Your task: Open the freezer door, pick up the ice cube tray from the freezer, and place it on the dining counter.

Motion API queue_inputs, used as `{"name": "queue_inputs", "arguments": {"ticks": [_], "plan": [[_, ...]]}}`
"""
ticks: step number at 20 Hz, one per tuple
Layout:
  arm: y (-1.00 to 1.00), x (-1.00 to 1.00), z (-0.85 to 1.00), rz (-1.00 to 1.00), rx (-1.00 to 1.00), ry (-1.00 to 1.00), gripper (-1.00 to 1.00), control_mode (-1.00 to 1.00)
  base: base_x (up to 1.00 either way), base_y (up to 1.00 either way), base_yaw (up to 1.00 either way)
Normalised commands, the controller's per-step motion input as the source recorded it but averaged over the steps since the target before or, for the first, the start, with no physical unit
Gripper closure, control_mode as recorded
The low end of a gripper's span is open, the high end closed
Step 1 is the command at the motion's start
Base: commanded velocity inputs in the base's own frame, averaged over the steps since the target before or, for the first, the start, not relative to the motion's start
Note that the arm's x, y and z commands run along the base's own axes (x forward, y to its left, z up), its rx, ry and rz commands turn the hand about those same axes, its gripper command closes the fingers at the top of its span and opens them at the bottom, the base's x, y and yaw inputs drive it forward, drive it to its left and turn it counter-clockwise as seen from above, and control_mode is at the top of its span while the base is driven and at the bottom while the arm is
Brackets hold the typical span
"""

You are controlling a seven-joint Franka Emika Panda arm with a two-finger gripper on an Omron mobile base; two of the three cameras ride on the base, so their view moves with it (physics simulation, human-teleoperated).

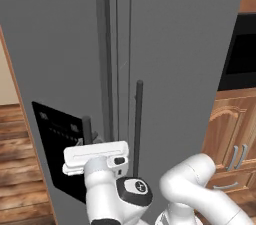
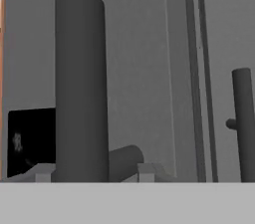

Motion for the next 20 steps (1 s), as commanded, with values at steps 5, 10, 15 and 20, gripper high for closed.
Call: {"name": "queue_inputs", "arguments": {"ticks": [5,10,15,20], "plan": [[0.40,-0.60,0.00,0.00,0.00,0.00,1.00,-1.00,0.00,0.00,0.00],[0.43,-0.57,0.00,0.00,0.00,0.00,1.00,-1.00,0.00,0.00,0.00],[0.46,-0.49,0.00,0.00,0.00,0.00,1.00,-1.00,0.00,0.00,0.00],[0.43,-0.36,0.00,0.00,0.00,0.00,1.00,-1.00,0.00,0.00,0.00]]}}
